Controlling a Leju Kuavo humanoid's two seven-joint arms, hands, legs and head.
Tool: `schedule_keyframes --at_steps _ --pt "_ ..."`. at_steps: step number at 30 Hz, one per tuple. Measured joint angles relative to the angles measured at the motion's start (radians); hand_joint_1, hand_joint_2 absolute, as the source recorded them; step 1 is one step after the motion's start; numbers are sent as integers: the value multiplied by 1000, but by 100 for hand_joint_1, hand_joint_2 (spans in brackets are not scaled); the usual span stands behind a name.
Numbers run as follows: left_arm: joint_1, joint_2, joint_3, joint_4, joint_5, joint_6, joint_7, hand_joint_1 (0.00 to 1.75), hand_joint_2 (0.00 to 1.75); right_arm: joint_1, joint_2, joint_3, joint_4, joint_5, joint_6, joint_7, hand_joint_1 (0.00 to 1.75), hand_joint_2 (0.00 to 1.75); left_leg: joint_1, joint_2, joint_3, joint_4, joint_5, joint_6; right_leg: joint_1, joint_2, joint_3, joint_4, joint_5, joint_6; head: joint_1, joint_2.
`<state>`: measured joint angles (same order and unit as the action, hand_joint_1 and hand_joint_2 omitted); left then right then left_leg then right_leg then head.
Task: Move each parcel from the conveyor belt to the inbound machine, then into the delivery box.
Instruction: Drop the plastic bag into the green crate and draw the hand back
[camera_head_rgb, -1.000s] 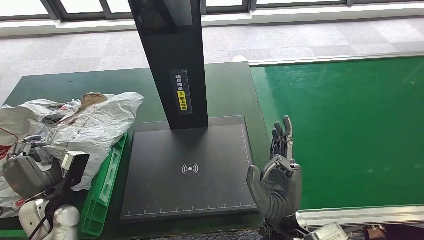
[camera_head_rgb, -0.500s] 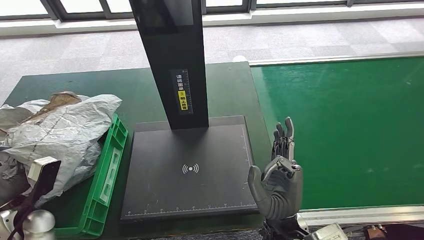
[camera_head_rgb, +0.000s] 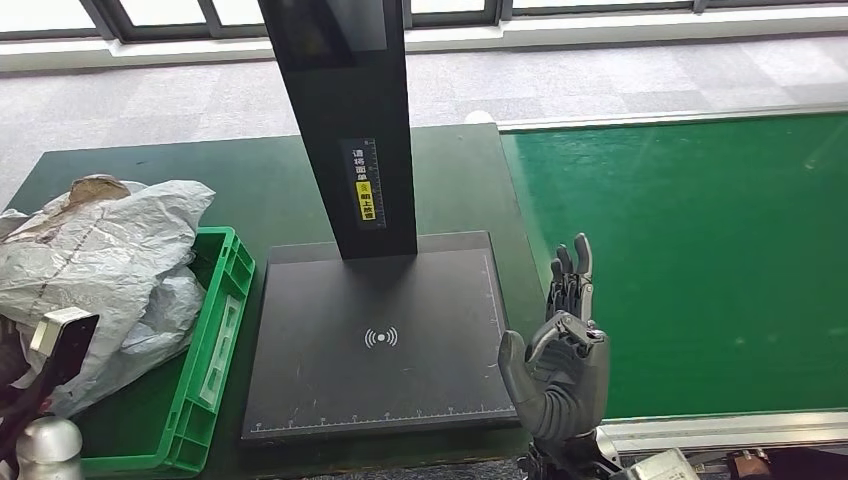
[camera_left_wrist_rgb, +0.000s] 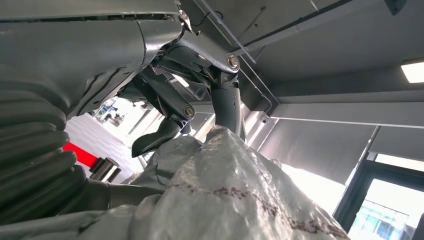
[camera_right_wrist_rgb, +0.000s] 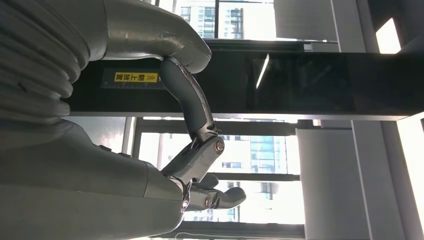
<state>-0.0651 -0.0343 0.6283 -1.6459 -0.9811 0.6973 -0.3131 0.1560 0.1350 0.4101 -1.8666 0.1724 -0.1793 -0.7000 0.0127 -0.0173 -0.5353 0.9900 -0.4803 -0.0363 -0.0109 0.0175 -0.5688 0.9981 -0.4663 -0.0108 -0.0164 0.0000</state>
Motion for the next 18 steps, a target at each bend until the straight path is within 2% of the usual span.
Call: schedule_keyframes --at_steps 7,8,10,11,12,14,18 --pt "-4 11 0 11 -14 -7 9 175 175 0 0 0 -2 3 -2 0 0 175 0 0 0 0 0 0 0 0 0 0 0 0 0 0" --pt "-9 11 0 16 -30 -16 20 167 175 1 0 0 -3 4 -4 0 0 175 0 0 0 0 0 0 0 0 0 0 0 0 0 0" --pt "-23 12 -3 41 -83 -43 54 80 175 2 0 0 -5 5 -11 0 0 175 0 0 0 0 0 0 0 0 0 -1 0 0 0 0" --pt "-30 13 -7 60 -113 -55 74 36 131 4 0 0 -8 6 -13 0 0 175 0 0 0 0 0 0 0 0 0 -1 0 0 0 0" --pt "-37 13 -13 82 -140 -64 96 0 87 5 0 0 -11 7 -16 0 0 175 0 0 0 0 0 0 0 0 0 -1 0 0 0 0" --pt "-46 12 -26 129 -189 -71 143 0 0 12 0 0 -16 13 -20 0 0 175 0 0 0 0 0 0 0 0 0 0 0 0 0 0" --pt "-54 7 -47 204 -275 -63 232 0 0 22 0 0 -25 31 -24 0 0 175 0 0 0 1 0 0 0 1 -1 0 1 0 0 0"
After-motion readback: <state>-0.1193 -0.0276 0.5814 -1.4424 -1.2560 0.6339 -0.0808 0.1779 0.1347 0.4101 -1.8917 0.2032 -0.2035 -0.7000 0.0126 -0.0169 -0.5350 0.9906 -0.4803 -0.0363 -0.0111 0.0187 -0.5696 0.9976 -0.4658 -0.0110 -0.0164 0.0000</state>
